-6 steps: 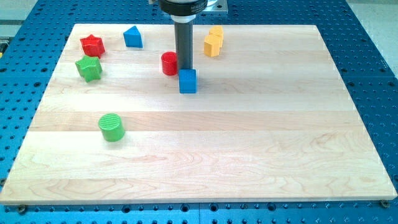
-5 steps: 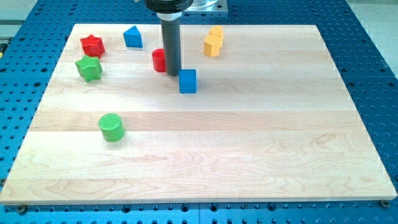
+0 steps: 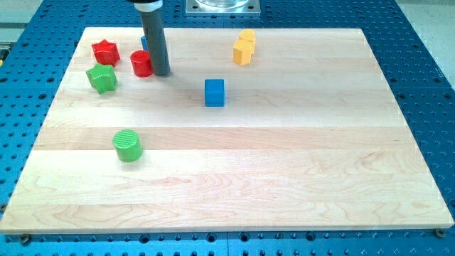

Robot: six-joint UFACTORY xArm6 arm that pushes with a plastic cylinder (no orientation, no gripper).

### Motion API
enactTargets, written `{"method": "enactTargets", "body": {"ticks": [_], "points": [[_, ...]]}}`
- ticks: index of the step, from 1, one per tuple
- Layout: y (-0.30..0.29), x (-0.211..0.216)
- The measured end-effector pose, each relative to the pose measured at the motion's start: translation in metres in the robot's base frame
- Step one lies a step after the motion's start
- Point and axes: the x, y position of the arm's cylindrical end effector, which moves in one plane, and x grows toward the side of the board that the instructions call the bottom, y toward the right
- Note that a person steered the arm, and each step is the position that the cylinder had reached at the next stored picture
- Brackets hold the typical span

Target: Place the red circle into the red star

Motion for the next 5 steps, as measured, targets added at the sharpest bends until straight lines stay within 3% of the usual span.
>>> {"method": "enactTargets", "body": {"ticks": [5], "points": [[-0.021, -0.024]]}}
